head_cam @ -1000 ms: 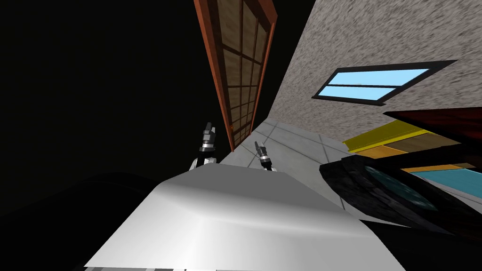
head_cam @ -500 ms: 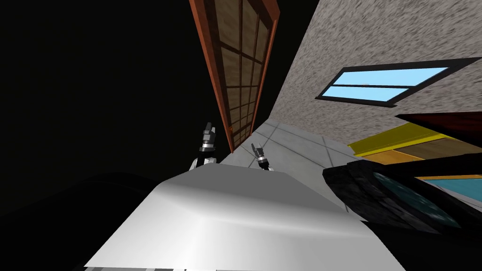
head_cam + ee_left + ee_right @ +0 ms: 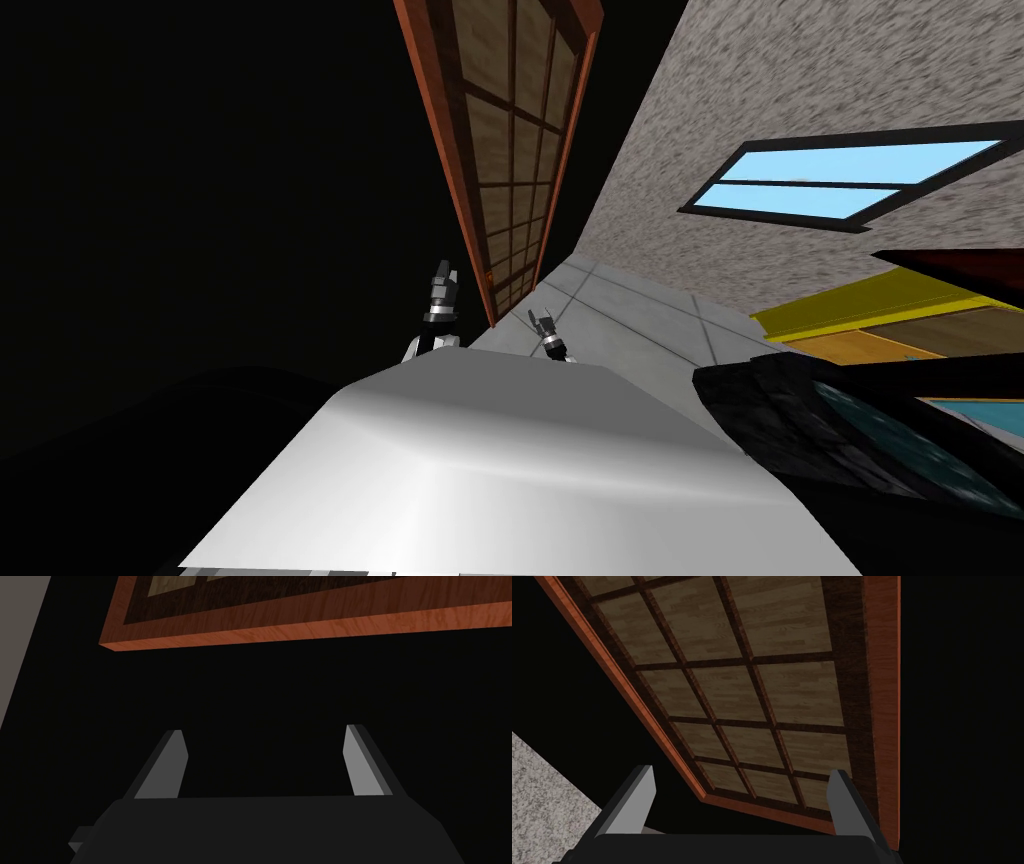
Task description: Pull the door open
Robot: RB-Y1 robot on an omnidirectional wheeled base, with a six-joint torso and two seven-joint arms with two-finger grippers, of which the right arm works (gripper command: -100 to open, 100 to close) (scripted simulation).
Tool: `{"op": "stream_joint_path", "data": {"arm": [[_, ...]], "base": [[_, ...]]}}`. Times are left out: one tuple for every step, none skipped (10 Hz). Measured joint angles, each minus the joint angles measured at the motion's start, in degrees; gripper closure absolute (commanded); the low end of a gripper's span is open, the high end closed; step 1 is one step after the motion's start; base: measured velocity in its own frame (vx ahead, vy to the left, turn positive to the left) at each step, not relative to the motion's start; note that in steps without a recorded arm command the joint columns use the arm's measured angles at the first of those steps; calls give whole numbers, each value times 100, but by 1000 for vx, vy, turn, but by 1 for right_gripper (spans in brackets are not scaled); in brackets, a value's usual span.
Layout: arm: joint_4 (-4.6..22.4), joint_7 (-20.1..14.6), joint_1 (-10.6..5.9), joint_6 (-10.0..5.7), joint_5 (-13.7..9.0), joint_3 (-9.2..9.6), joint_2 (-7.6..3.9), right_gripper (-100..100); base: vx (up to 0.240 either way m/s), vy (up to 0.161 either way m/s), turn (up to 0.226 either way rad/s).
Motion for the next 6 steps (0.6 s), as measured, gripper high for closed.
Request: {"op": "stream_joint_path", "data": {"arm": [[47,95,4,-11,63,50,17,-100],[168,188,-31,-50,112,76,30,-100],[285,291,-56,-97,166,108,58,-100],[419,421,-96,-131,249,162,80,-100],[572,542,-149,-178,314,198,97,-100],[657,624,-177,-207,366,230,98,-100]], "base": [[104,-17,48],[85,-23,46],[110,-20,92],[151,-35,67],[136,-43,45],[100,-35,43]]}}
